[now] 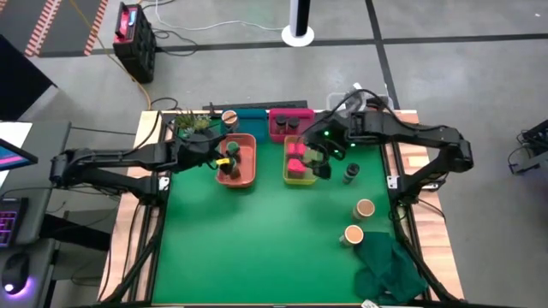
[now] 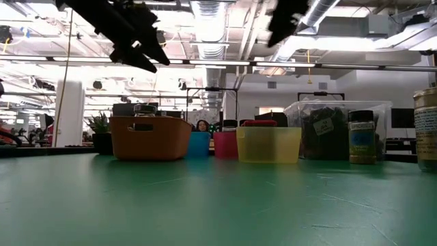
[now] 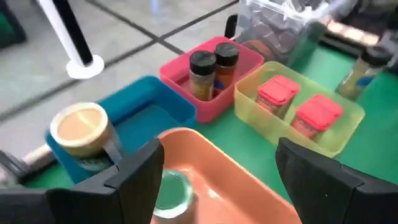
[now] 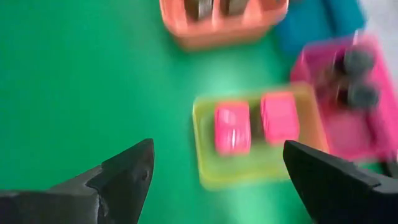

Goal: Sort spices by type
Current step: Put the black seasoning bottle into the red bin

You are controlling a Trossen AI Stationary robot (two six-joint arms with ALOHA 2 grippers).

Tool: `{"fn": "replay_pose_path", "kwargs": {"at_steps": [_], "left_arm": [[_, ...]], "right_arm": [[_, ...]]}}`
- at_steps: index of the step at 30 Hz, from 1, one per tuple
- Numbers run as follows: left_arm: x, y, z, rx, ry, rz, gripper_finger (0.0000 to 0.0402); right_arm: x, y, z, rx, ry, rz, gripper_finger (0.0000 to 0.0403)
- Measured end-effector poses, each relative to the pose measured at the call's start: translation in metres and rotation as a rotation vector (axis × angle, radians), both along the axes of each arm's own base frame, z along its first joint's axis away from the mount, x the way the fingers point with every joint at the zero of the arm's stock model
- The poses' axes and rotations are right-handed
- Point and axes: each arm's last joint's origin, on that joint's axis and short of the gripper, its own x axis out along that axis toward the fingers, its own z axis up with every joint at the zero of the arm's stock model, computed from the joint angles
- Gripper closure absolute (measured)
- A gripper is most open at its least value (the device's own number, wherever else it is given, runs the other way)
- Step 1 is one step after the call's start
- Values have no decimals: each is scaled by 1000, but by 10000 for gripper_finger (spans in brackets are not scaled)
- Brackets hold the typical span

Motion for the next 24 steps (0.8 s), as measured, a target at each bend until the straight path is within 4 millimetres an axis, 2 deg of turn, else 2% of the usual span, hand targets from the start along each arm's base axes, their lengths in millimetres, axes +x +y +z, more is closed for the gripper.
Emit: {"fn": "replay_pose_path", "kwargs": {"at_steps": [5,8,15,19,24], "left_arm": [[2,1,0,-112,-110,73,106],[2,3,-4,-115,-85,93,106],[1,4,-4,-108,-76,99,106],[2,1,-5,-152,-66,3,106],[12,5,4,-173,-155,-229,106]], "right_arm": [[-21,3,-5,105,193,-127,24],[-34,3,-10,162,318,-234,24],[-45,6,-7,146,339,-425,24],[-55,6,-2,163,338,-487,24],[-76,6,-3,182,302,-560,24]]}}
